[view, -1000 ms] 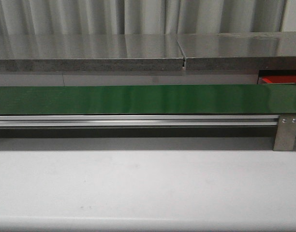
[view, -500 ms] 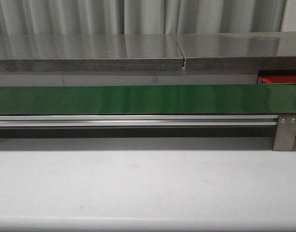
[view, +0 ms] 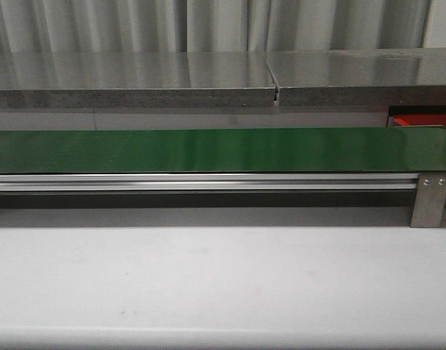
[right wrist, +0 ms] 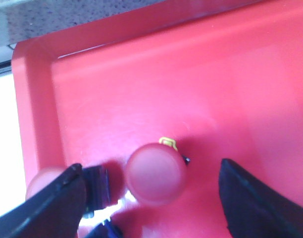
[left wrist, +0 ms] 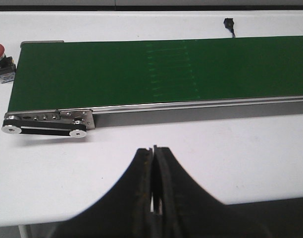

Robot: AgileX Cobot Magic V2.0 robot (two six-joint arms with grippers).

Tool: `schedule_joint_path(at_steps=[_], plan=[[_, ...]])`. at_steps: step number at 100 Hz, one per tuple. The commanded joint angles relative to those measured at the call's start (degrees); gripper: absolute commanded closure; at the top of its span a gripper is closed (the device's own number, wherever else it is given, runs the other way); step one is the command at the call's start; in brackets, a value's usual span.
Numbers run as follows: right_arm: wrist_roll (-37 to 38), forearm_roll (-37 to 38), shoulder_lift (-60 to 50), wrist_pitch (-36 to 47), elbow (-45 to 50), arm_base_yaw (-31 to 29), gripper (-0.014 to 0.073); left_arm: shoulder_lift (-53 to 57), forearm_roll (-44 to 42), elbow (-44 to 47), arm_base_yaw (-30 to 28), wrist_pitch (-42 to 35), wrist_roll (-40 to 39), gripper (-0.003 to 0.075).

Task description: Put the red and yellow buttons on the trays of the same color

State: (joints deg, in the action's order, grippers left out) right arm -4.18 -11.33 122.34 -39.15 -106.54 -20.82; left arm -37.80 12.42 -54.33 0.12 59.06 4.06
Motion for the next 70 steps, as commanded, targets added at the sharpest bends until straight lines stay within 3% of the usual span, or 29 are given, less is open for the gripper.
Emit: schedule_joint_path(at_steps=[1, 10, 26, 39, 70], plan=[[-1.2, 1.9, -5.8, -0.5, -1.9, 0.1, 0.0074, -0.1, 0.8, -1.2, 0.3, -3.5, -0.2, 0.0741], [-1.6, 3.9, -7.5, -3.3, -1.9, 1.1, 0.0167, -0.1, 0.8, -1.2, 0.3, -3.5, -0.2, 0.0741], [-3.1, 4.5, -10.4, -8.0, -1.7, 4.1, 0.0487, -0.1, 0.8, -1.2, 0.3, -3.5, -0.2, 0.0741], [-4.2, 5.5, -12.4, -10.6, -1.7, 6.6, 0.0676, -0.1, 0.8, -1.2, 0.3, -3.5, -0.2, 0.0741], [-4.6, 5.5, -19.6, -12.8, 3.7, 12.0, 0.0666, -0.1, 0.8, -1.2, 0.3, -3.5, -0.2, 0.0741]])
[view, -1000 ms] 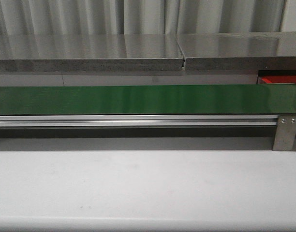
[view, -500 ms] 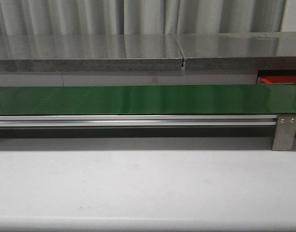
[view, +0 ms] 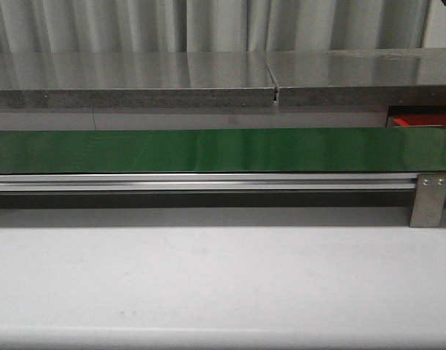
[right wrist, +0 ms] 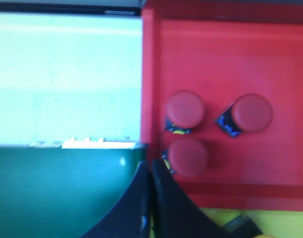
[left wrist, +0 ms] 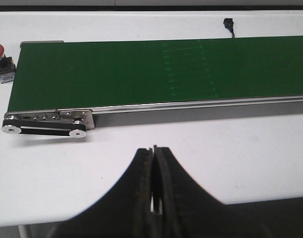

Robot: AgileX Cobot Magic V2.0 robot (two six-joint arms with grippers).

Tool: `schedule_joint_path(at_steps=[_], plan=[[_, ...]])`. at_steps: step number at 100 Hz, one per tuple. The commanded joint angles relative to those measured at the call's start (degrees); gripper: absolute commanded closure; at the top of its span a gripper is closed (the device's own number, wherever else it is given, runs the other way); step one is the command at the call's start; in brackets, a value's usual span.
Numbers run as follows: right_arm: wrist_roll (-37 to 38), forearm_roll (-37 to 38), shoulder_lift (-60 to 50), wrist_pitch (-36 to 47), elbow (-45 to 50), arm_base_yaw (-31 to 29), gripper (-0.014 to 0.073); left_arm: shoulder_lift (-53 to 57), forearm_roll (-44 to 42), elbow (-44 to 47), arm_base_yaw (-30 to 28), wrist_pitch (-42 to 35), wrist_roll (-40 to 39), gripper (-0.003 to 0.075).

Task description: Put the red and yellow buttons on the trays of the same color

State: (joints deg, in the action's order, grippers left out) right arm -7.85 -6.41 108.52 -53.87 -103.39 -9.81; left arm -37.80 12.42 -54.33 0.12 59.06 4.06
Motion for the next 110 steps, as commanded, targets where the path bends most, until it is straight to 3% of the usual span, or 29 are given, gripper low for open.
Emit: schedule_joint_path(at_steps=[1, 64, 110], plan=[[-1.0, 0.6, -6.0, 2.0, 0.8, 1.1, 0.0666, -0.1, 0.8, -1.2, 0.3, -3.5, -0.2, 0.0741], [-1.1, -0.3, -32.9, 11.4, 25.5, 2.4, 0.0666, -0.1, 0.8, -1.2, 0.3, -3.5, -0.2, 0.0741], [-1.4, -0.3, -49.6, 13.8, 38.3, 2.4, 0.0666, -0.1, 0.8, -1.2, 0.3, -3.5, -0.2, 0.0741]])
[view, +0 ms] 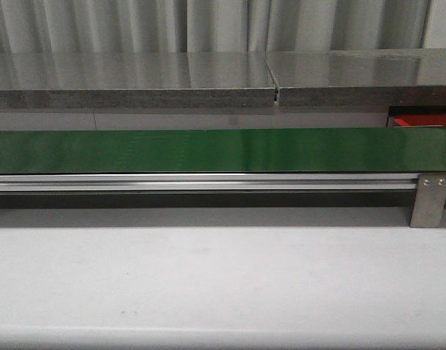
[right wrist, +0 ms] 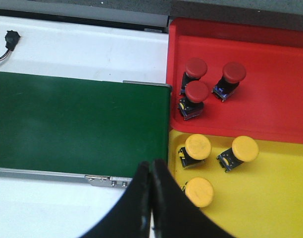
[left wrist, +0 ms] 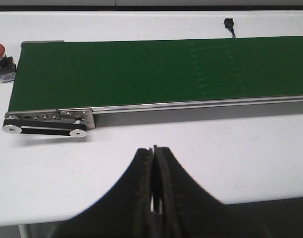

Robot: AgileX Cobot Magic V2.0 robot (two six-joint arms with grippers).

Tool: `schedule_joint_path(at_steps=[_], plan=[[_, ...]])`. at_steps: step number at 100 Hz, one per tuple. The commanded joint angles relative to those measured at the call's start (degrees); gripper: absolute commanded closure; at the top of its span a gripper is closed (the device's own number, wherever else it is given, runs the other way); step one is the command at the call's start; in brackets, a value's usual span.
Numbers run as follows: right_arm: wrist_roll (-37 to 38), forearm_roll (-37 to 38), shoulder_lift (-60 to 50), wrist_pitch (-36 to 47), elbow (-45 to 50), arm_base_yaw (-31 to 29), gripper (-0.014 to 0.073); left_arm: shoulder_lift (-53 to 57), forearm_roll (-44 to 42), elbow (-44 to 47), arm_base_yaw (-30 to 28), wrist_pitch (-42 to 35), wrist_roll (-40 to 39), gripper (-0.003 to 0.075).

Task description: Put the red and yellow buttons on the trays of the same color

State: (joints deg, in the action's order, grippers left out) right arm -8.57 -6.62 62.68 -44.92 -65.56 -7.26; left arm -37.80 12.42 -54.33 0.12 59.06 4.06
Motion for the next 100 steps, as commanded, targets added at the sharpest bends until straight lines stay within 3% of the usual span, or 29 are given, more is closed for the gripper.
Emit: schedule_joint_path(at_steps=[1, 55, 100], plan=[[-0.7, -0.1, -4.1, 5.0, 0.6, -0.2, 0.0666, -0.1, 0.8, -1.2, 0.3, -3.5, -0.2, 0.0741], [-0.7, -0.1, -21.2, 7.9, 13.9, -0.2, 0.0666, -0.1, 0.8, -1.2, 0.3, -3.5, -0.2, 0.0741], [-0.7, -0.2, -31.0, 5.6, 18.3, -0.2, 0.0668, -0.1, 0.8, -1.2, 0.3, -3.5, -0.2, 0.0741]])
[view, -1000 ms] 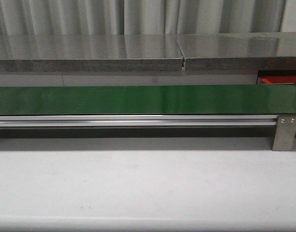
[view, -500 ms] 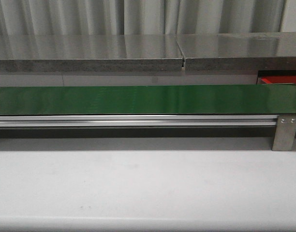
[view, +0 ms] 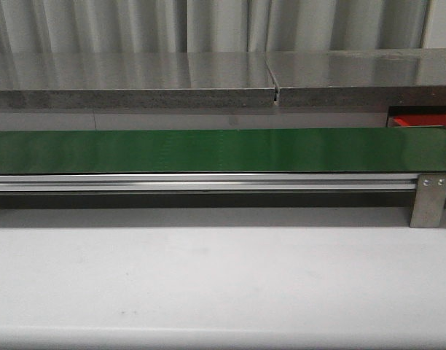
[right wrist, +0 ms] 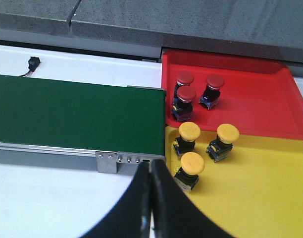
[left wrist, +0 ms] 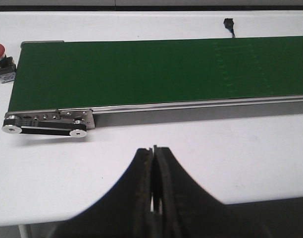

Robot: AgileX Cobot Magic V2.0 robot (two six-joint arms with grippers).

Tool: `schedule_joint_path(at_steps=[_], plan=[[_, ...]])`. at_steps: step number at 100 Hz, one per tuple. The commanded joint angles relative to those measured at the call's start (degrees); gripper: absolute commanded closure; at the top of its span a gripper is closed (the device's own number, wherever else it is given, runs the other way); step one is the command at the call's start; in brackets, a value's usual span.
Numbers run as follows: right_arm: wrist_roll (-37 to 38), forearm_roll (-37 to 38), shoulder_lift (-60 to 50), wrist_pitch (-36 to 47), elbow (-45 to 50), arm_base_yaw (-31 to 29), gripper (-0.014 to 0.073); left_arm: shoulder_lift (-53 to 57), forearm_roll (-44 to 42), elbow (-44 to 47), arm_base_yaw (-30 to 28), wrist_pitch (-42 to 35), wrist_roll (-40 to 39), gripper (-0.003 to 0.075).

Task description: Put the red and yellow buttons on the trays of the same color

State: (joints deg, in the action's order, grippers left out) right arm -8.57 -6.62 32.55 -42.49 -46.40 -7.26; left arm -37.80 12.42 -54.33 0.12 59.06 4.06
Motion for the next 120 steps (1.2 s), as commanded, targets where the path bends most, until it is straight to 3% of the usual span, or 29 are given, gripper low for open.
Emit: schedule_joint_path(at_steps=[1, 27, 48, 88, 108, 120], plan=[[-0.7, -0.2, -1.0, 3.2, -0.8, -0.2, 0.0668, -0.1, 0.8, -1.2, 0.3, -3.5, -0.2, 0.0741], [-0.7, -0.2, -1.2, 2.0, -0.8, -0.2, 0.0668, -0.1, 1.2, -1.2, 0.3, -3.7, -0.2, 0.0741], [-0.7, -0.2, -1.2, 2.0, -0.8, -0.2, 0.0668, -0.8, 0.6, -1.2, 0.2, -9.6, -0.9, 0.0741], [-0.7, -0.2, -1.2, 2.1, -0.8, -0.2, 0.0668, -14.5, -1.8, -3.0, -0.1, -16.2, -2.4, 0.0741], [-0.7, -0.2, -1.2, 2.1, -0.8, -0.2, 0.0668, -23.2, -1.8, -7.2, -6.5, -16.6, -2.4, 0.073], [-0.7, -0.2, -1.2, 2.1, -0.8, -0.2, 0.0668, -28.1, -1.3, -10.4, -11.3, -16.7, -2.4, 0.0629]])
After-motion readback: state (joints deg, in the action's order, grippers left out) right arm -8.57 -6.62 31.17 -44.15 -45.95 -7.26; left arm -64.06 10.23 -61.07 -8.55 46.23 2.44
